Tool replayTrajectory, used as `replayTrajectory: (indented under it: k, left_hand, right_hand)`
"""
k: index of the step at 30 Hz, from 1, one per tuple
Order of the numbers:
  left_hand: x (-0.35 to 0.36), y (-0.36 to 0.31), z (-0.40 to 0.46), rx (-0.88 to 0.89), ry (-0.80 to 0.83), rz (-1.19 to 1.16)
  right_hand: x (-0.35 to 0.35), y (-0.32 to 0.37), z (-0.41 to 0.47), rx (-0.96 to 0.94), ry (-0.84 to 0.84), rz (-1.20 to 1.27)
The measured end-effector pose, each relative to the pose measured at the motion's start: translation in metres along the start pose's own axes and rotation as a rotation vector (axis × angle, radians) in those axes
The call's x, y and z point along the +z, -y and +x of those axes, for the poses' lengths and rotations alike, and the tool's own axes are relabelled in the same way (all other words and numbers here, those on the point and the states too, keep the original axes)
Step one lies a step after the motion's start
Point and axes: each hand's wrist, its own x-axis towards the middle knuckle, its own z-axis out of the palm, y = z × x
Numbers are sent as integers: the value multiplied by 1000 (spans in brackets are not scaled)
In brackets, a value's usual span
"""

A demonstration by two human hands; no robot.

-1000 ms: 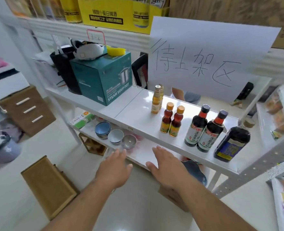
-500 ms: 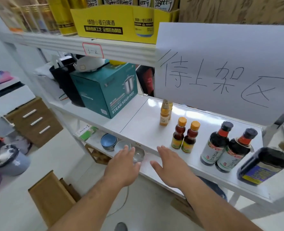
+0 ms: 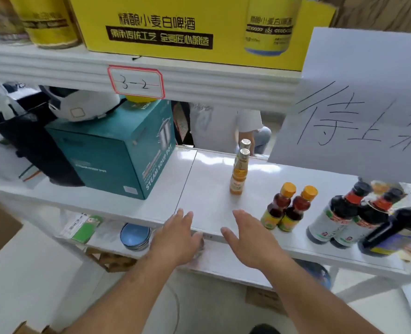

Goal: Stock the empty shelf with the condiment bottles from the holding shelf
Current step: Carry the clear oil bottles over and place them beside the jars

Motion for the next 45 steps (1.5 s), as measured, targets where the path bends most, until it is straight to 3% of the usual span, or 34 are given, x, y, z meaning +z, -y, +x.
replayTrajectory:
  k: [9,21,35,39,43,45]
  left_hand:
    - [-17,12,47,104,52,26]
    - [-26,3,123,159,33,104]
    - [-15,-2,167,205,73,101]
    - [-15,-13,200,234,28,-119]
    - [-13,-48,240,197,31,-572]
    - [-10,-67,258,224,49,-681]
  right_hand:
    - [5,16,50,168,-152,88]
    - [-14,-17,159,340,-291,347]
    - [-1,-30,201,382,-467,642]
    - [5,-26,187,382,-489,669]
    - [22,-20,163,388,-487,630]
    - [30,-16,151,387,-474,636]
